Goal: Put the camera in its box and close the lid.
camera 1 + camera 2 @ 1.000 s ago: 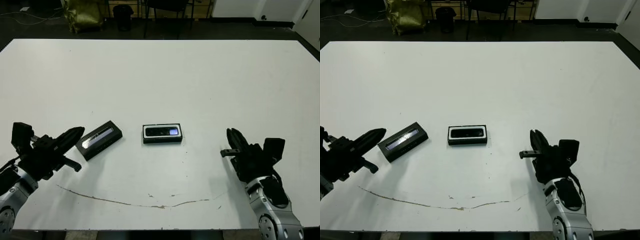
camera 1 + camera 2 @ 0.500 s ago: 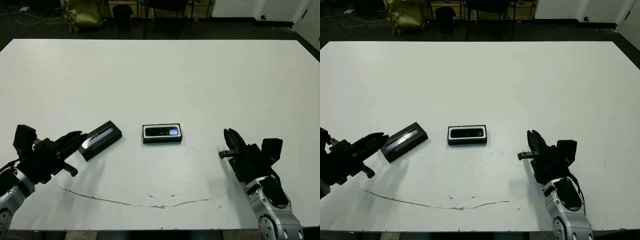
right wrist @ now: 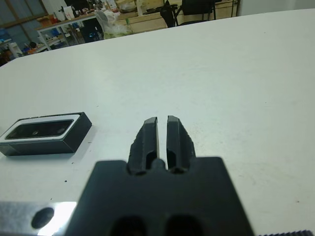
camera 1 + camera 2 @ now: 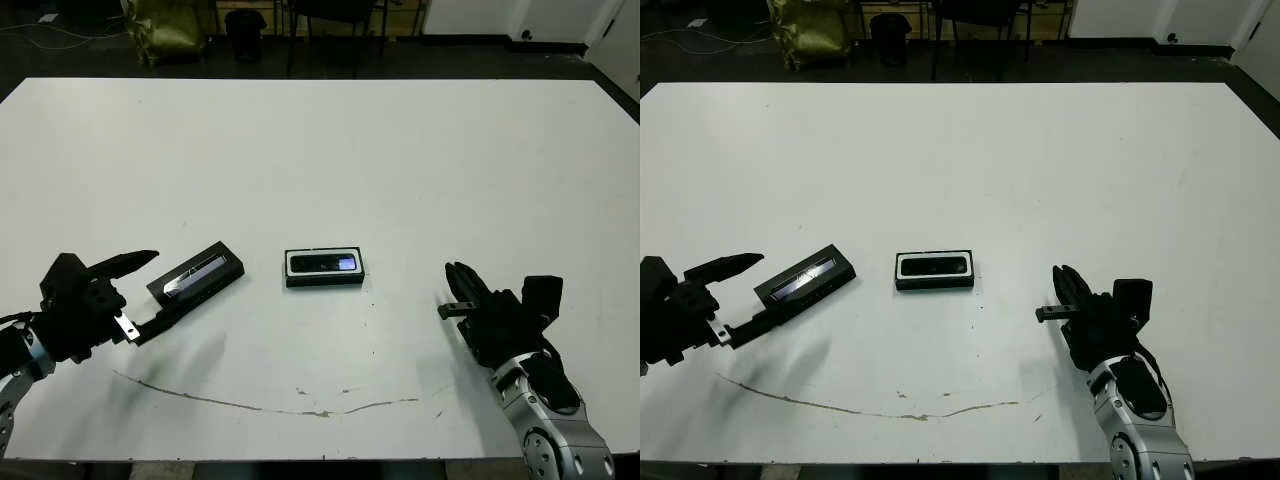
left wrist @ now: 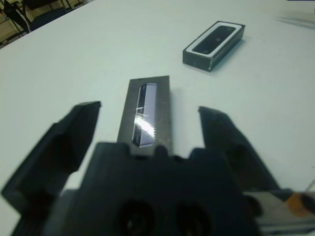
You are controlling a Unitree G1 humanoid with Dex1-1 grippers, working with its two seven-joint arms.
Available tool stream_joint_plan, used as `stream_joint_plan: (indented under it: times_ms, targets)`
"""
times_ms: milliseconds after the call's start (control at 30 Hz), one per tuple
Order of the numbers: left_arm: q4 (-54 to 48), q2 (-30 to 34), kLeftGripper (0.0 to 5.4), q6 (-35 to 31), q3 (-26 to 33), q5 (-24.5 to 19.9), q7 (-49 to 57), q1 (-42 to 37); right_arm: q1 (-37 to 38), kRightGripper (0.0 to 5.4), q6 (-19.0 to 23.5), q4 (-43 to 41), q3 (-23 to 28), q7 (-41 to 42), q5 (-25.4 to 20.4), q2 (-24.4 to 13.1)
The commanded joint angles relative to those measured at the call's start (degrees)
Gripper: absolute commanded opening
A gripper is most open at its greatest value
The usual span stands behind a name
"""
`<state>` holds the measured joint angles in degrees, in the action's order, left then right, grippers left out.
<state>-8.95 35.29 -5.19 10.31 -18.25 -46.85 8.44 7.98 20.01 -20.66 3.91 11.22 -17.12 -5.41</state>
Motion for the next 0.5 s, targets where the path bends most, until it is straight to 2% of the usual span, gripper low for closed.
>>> stream_joint_plan:
  times_ms: [33, 200, 400, 500]
  targets:
    - [1.7, -0.3, 5.38, 1.4, -0.6, 1.1, 0.2, 0.7, 0.5, 0.00, 1.3, 0.1, 0.2, 0.1, -0.3, -0.8]
    - [3.3, -0.5, 5.38, 1.2, -1.1, 0.6, 0.2, 0.3, 0.6, 0.00, 0.7, 0.3, 0.0, 0.2, -0.2, -0.9]
    - [8.5, -1.6, 5.38, 0.6, -1.4, -2.7, -2.8, -1.8, 0.7, 0.00, 3.0, -1.2, -0.2, -1.5, 0.5, -0.9]
    - [10.3, -1.7, 5.38, -0.6, -1.6, -3.5, -3.6, -2.9, 0.7, 0.00, 1.4, -0.2, -0.1, -0.3, 0.1, -1.1]
